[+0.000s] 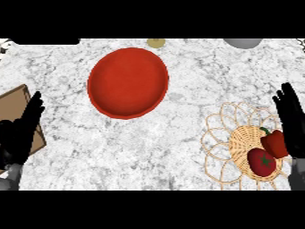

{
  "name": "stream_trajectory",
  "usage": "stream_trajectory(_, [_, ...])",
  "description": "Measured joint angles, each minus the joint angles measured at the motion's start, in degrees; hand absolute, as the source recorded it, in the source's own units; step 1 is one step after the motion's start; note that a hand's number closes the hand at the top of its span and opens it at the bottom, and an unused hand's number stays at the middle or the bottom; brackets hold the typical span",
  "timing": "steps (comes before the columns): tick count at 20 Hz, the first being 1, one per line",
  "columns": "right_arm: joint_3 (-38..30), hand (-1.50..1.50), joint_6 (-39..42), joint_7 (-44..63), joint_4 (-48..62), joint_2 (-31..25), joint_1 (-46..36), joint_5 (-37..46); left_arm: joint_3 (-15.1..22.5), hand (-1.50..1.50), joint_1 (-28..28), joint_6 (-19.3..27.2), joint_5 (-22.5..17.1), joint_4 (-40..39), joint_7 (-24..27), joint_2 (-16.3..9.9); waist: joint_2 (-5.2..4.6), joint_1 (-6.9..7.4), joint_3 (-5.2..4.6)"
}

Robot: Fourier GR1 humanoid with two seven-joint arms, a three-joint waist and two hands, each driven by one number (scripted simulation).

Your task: Pick the tomato from the placemat and place it in the bowl

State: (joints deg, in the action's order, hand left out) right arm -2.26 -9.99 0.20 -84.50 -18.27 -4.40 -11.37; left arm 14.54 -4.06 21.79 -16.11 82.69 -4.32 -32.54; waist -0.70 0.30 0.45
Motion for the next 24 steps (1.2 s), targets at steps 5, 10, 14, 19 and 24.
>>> stream_trajectory(5, [10.5,-1.5,14.5,-1.5,-6.6,2.3,-1.6,-4.8,-2.5,0.0,-3.1,-0.5,-1.2,3.0,2.3,0.1,1.26,1.27,-0.28])
stream_trajectory(10, [17.2,-1.5,20.0,-9.8,-17.8,-1.5,-1.0,3.1,-6.6,0.0,-5.2,-1.8,-4.2,4.7,5.7,0.7,2.07,-0.26,-0.61])
stream_trajectory(14, [19.5,-1.5,22.0,-21.8,-26.1,-5.2,9.2,8.8,-9.8,0.0,-6.3,-3.4,-6.3,3.8,7.9,0.7,1.62,-2.07,-0.5])
stream_trajectory(19, [14.5,-1.5,24.3,-31.1,-35.5,-14.2,20.1,13.7,-11.4,0.0,-5.7,-5.0,-7.0,3.4,9.7,1.2,1.36,-2.54,-0.47])
stream_trajectory(24, [2.8,-1.5,25.2,-29.4,-43.0,-21.9,26.2,14.5,-12.7,0.0,-5.5,-6.0,-7.4,3.3,10.4,1.1,1.22,-2.65,-0.52])
